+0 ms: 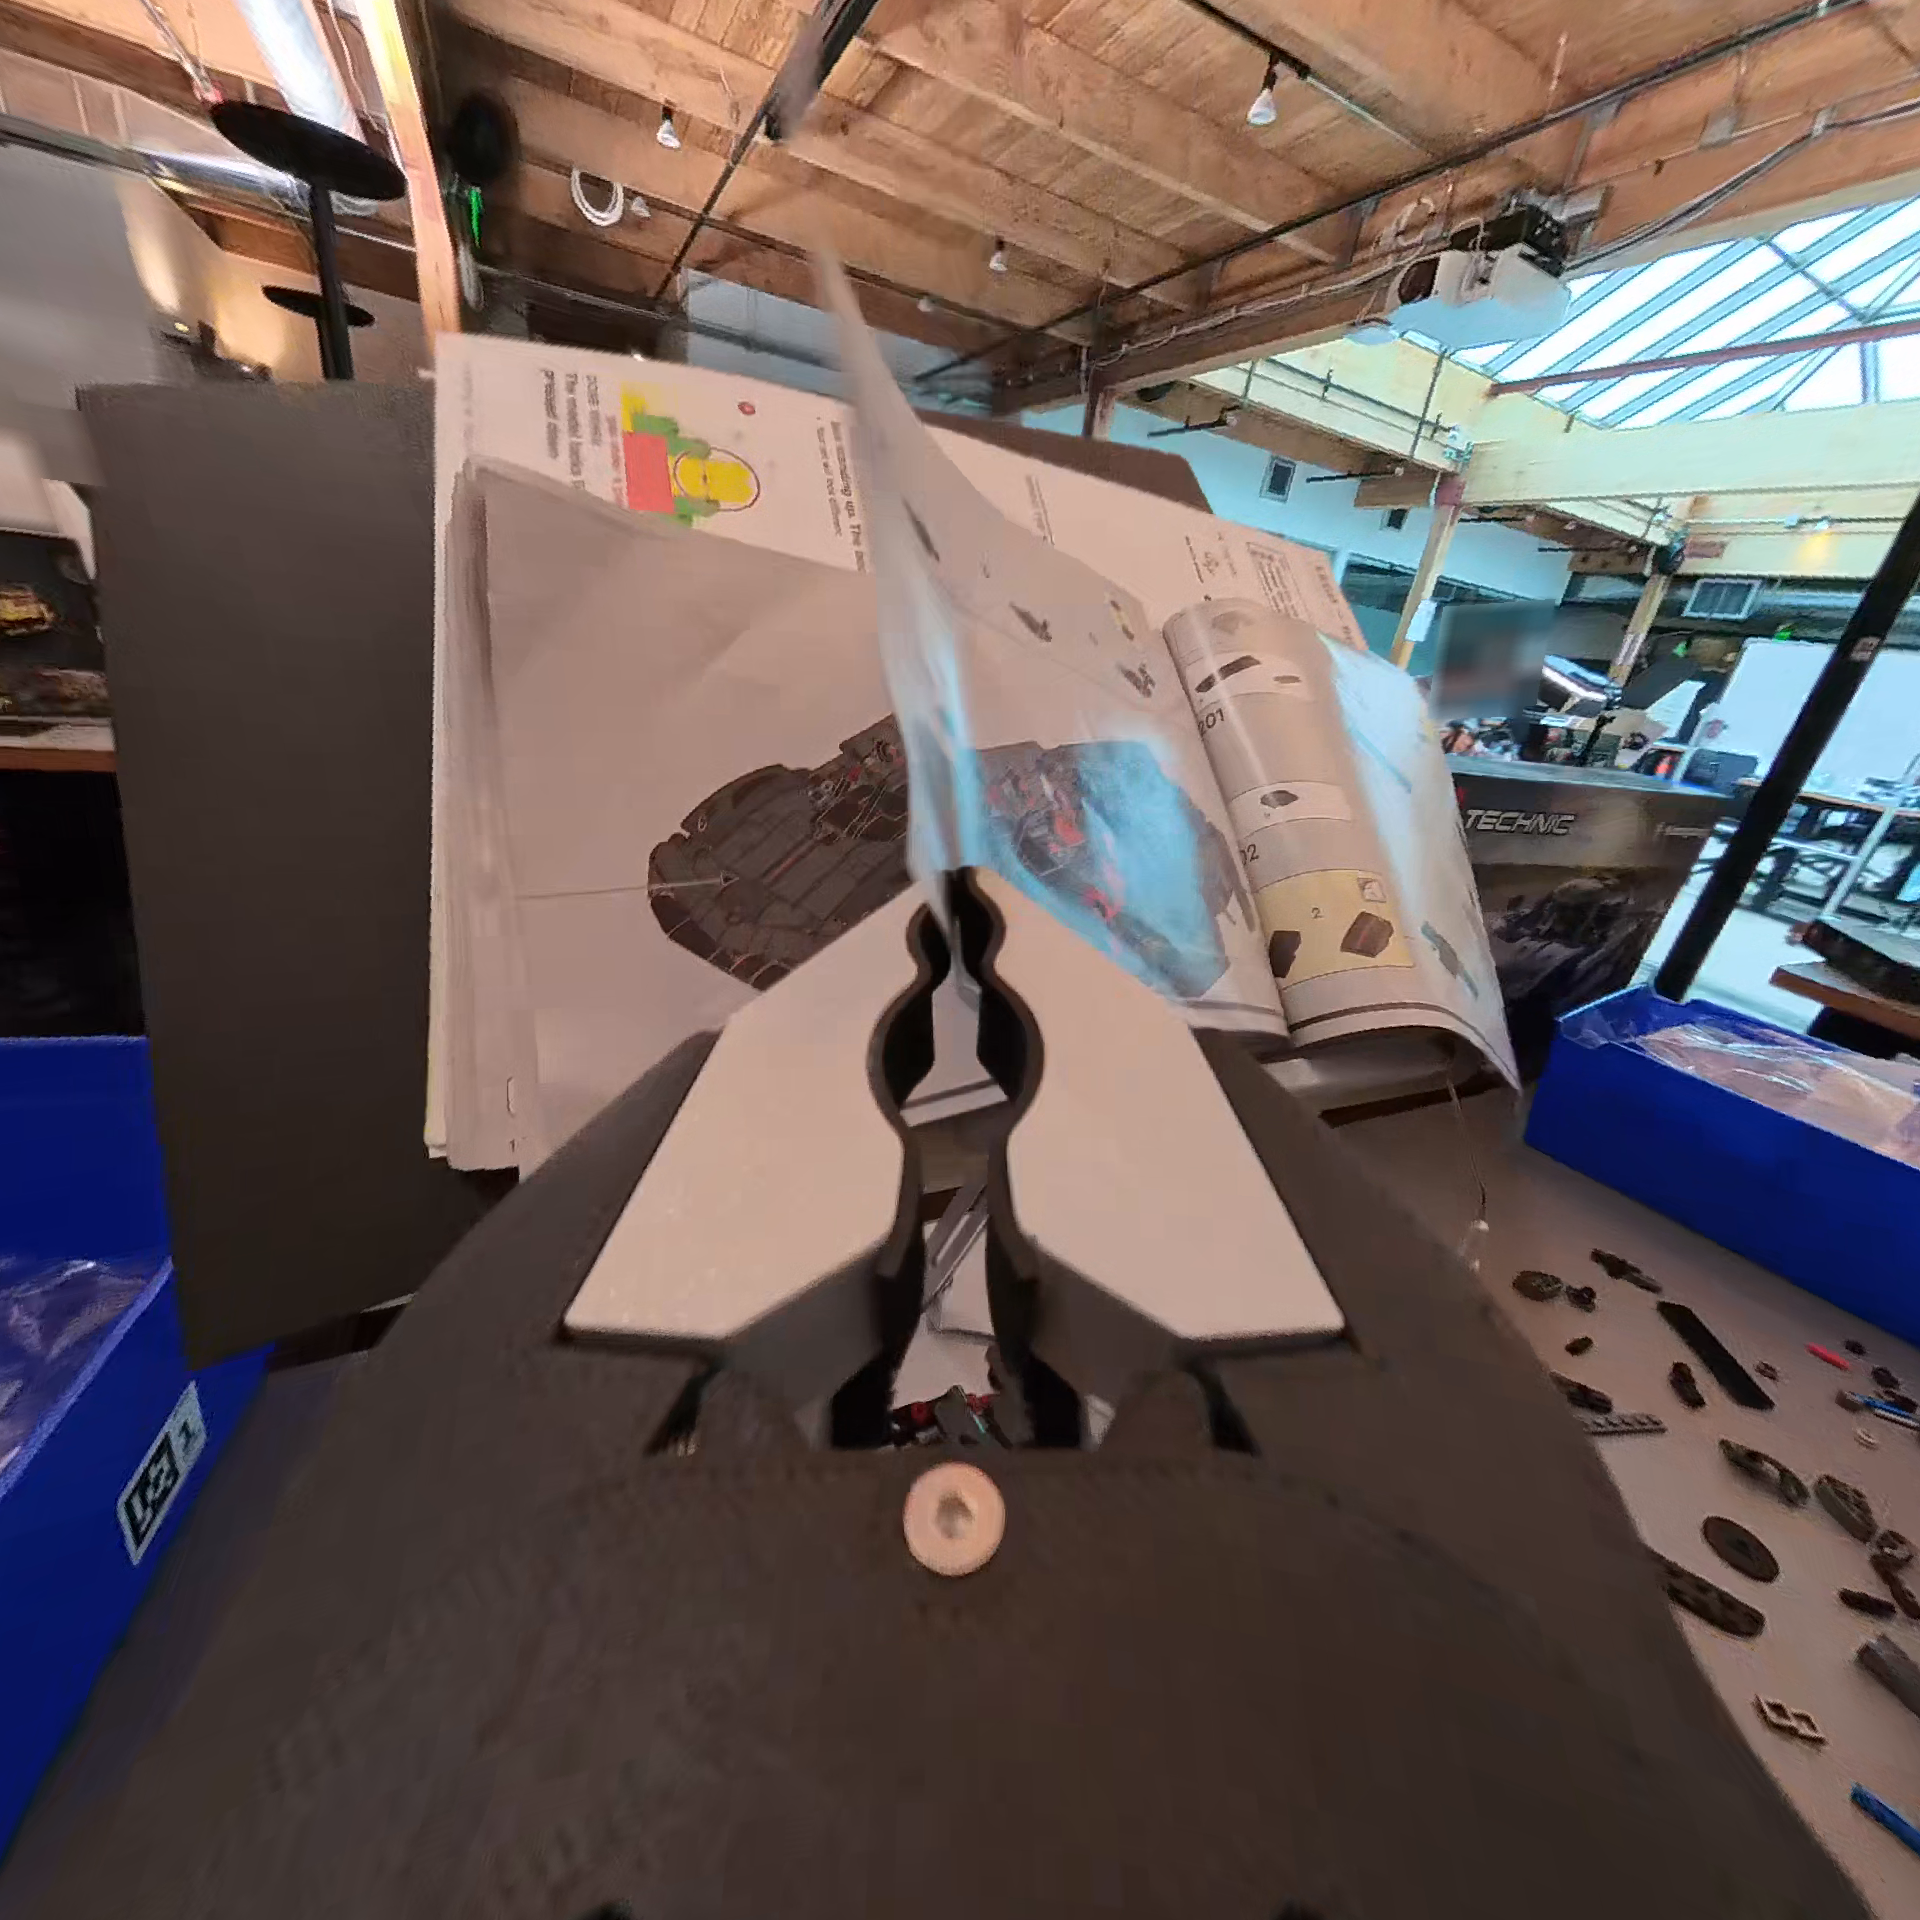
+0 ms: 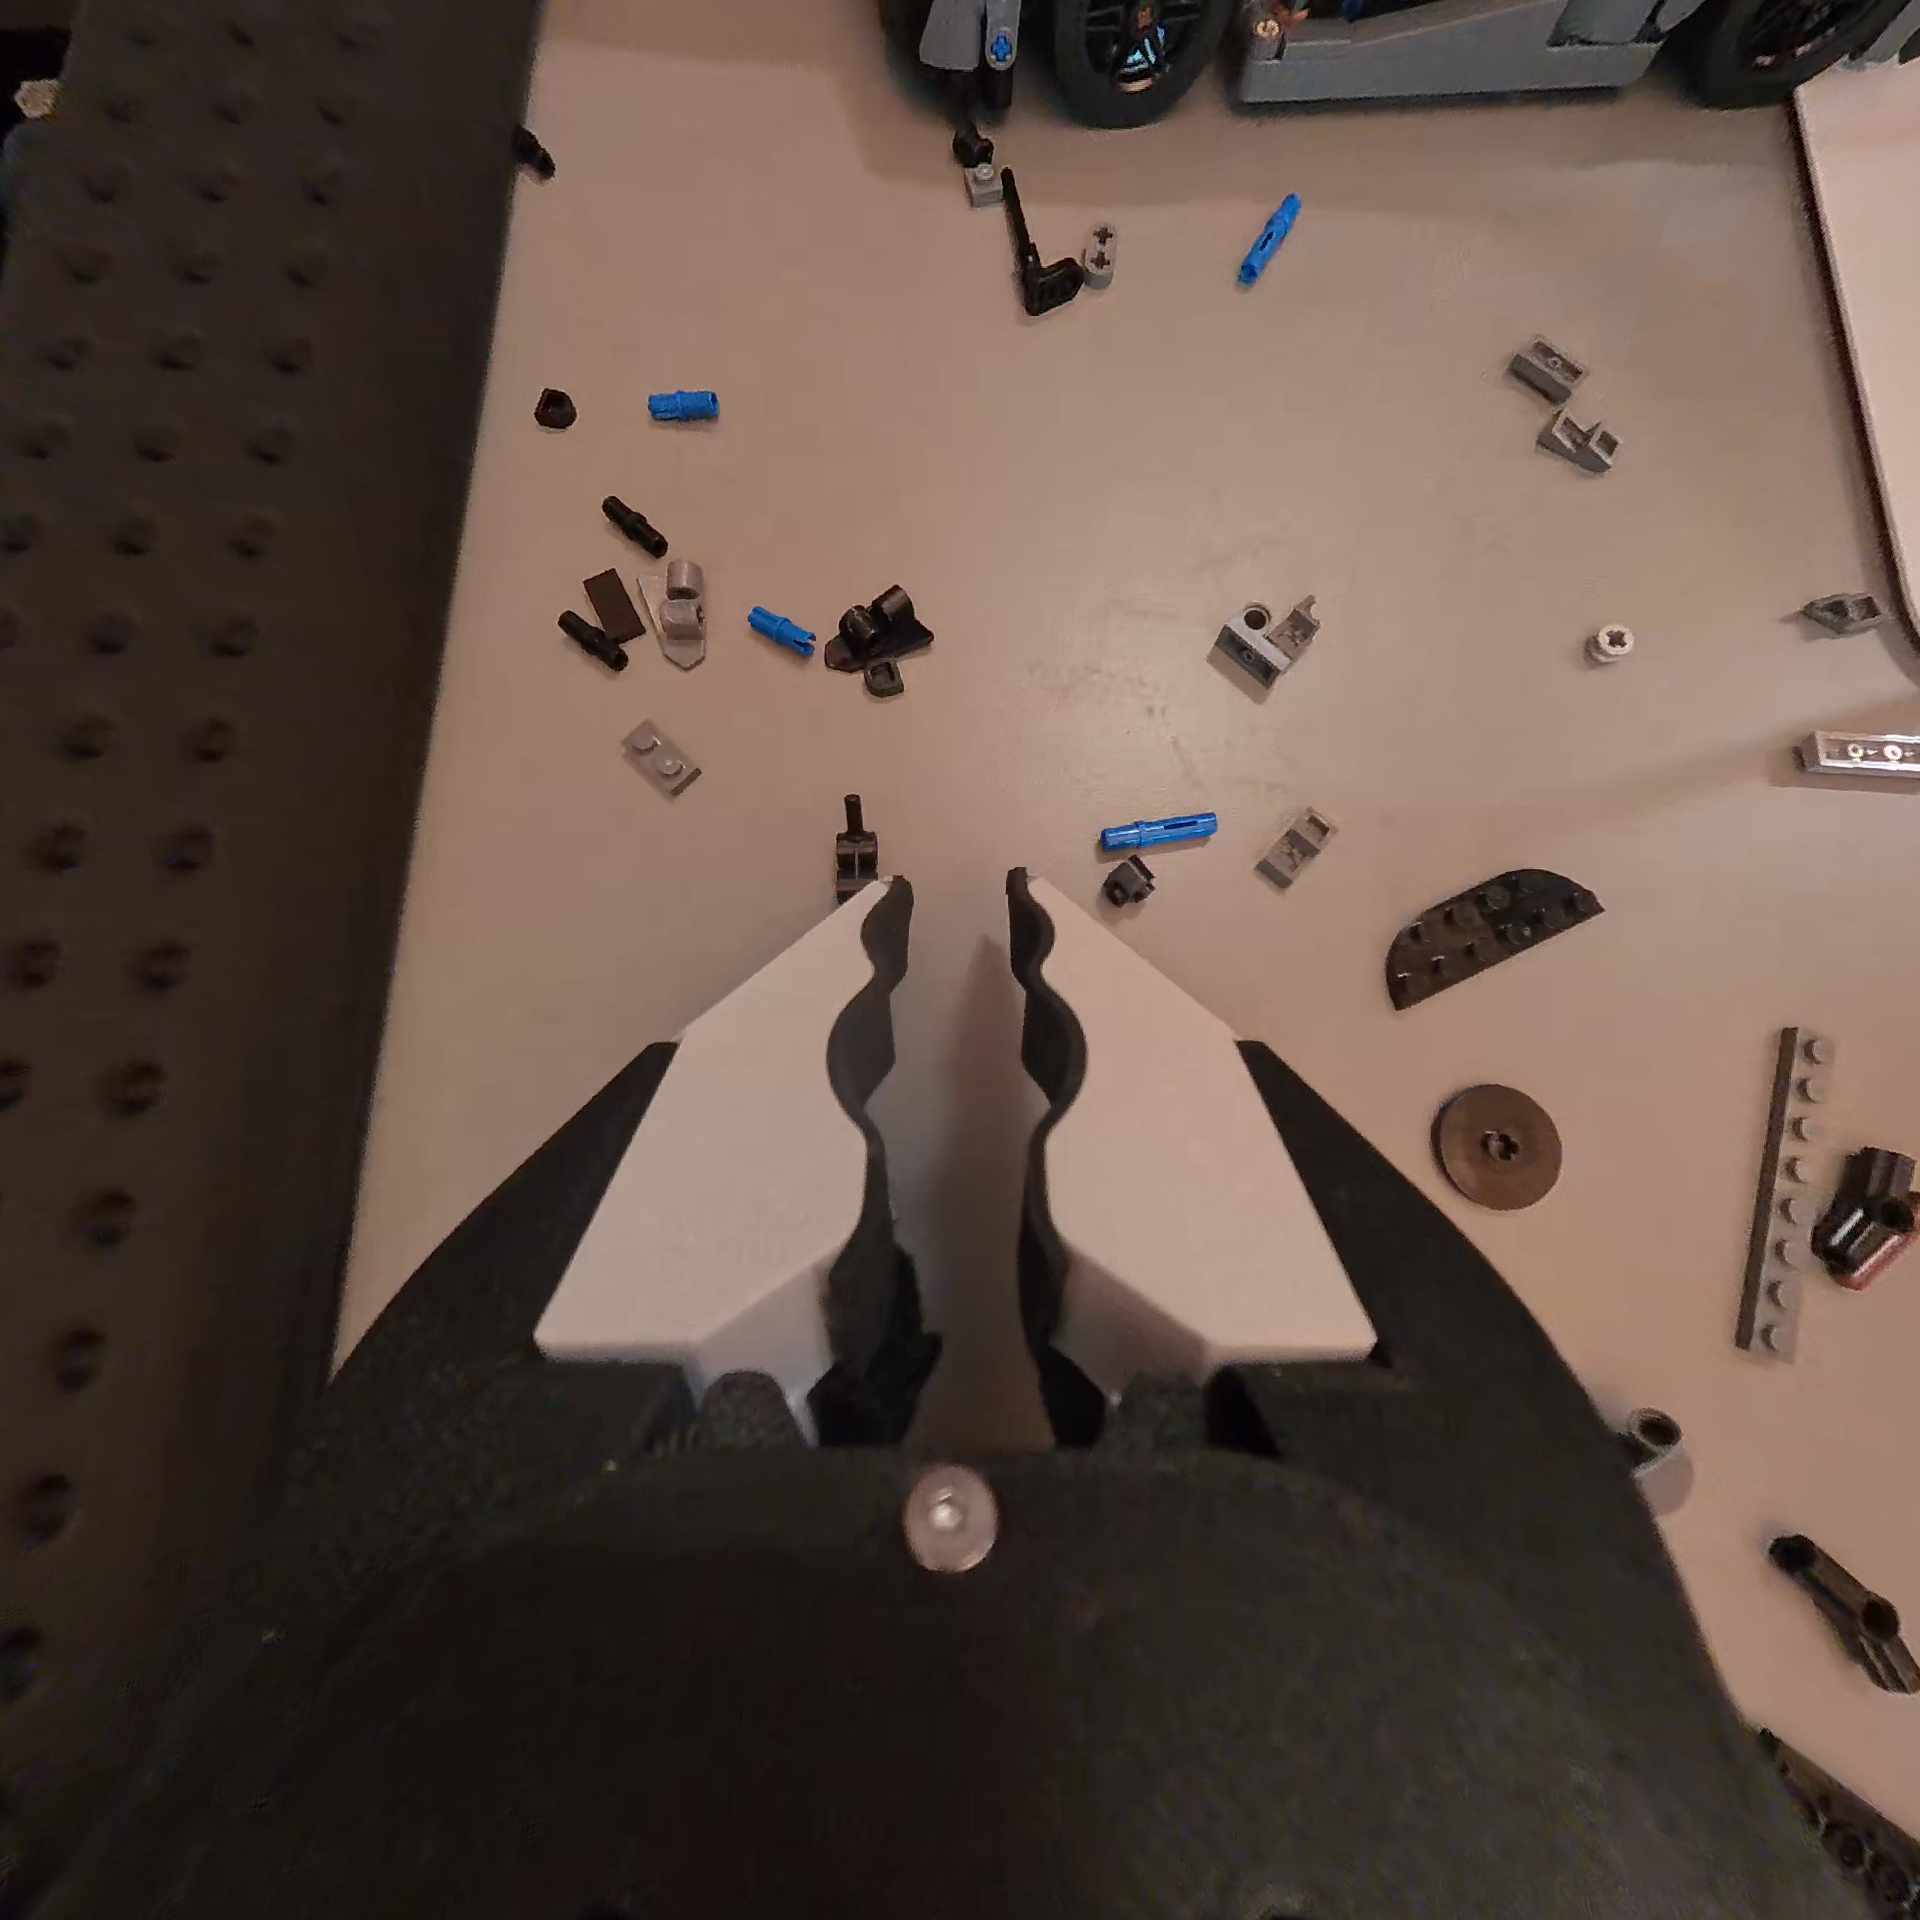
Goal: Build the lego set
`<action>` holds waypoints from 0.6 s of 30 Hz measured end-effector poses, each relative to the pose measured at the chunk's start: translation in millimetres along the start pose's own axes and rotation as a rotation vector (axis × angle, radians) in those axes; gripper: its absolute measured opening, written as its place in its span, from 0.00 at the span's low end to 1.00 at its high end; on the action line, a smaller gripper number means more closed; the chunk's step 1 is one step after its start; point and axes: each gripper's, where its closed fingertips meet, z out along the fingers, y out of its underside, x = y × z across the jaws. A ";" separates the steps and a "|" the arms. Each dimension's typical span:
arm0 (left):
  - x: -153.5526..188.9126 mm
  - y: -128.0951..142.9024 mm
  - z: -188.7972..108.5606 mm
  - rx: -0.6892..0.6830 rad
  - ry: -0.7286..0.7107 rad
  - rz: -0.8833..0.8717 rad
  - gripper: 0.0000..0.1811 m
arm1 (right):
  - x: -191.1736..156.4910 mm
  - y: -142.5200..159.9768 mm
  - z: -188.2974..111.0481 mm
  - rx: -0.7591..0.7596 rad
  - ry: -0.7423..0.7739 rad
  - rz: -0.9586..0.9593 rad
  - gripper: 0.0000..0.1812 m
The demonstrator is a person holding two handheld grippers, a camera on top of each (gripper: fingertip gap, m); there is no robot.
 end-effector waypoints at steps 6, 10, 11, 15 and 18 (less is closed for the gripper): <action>-13.9 16.6 2.4 -0.048 -0.006 -0.009 0.00 | 0.6 2.1 2.0 -0.007 -0.003 0.006 0.09; -31.1 29.0 3.7 -0.083 -0.037 0.001 0.01 | 1.2 1.9 1.9 -0.003 -0.002 0.009 0.09; -36.4 33.0 4.2 -0.096 -0.050 0.014 0.02 | 1.4 1.9 1.9 -0.001 -0.002 0.010 0.09; -49.0 42.2 6.0 -0.124 -0.068 0.020 0.03 | 2.0 3.5 2.8 -0.008 -0.002 0.014 0.09; -58.0 47.3 5.4 -0.162 -0.109 0.063 0.04 | 2.6 3.0 2.1 -0.004 0.003 0.015 0.09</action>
